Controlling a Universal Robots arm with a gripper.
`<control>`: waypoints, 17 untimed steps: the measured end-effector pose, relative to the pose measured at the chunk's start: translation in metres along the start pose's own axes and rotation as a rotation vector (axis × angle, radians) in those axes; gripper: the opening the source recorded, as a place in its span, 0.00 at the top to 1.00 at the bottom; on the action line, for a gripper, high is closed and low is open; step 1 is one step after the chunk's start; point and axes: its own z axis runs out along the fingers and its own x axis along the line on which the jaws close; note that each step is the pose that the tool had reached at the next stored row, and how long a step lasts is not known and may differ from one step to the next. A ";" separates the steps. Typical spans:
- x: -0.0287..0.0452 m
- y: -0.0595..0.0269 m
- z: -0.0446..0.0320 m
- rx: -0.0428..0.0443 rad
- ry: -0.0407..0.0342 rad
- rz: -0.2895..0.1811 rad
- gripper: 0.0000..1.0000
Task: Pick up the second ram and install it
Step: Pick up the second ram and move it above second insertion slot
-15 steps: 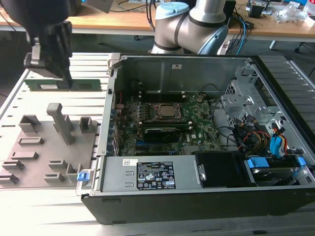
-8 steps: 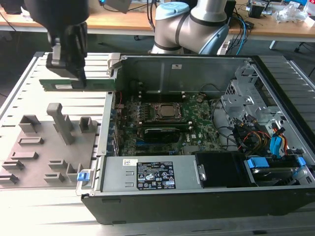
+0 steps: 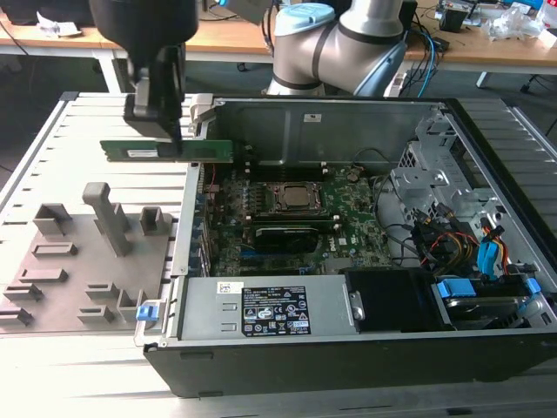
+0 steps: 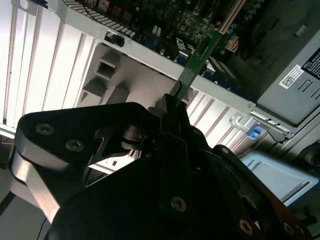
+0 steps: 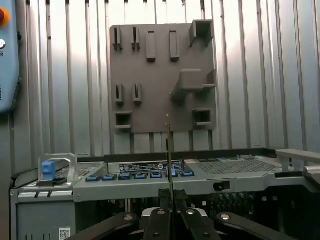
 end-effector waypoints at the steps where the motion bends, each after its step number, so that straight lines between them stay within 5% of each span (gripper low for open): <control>1: -0.0002 -0.0051 -0.0002 -0.0001 0.0000 0.000 0.86; 4: -0.0008 -0.0170 -0.0007 -0.0004 0.0000 0.000 0.86; 9: -0.0024 -0.0505 -0.0021 -0.0019 0.0000 0.000 0.86; 17: -0.0039 -0.0822 -0.0035 -0.0046 0.0002 0.000 0.86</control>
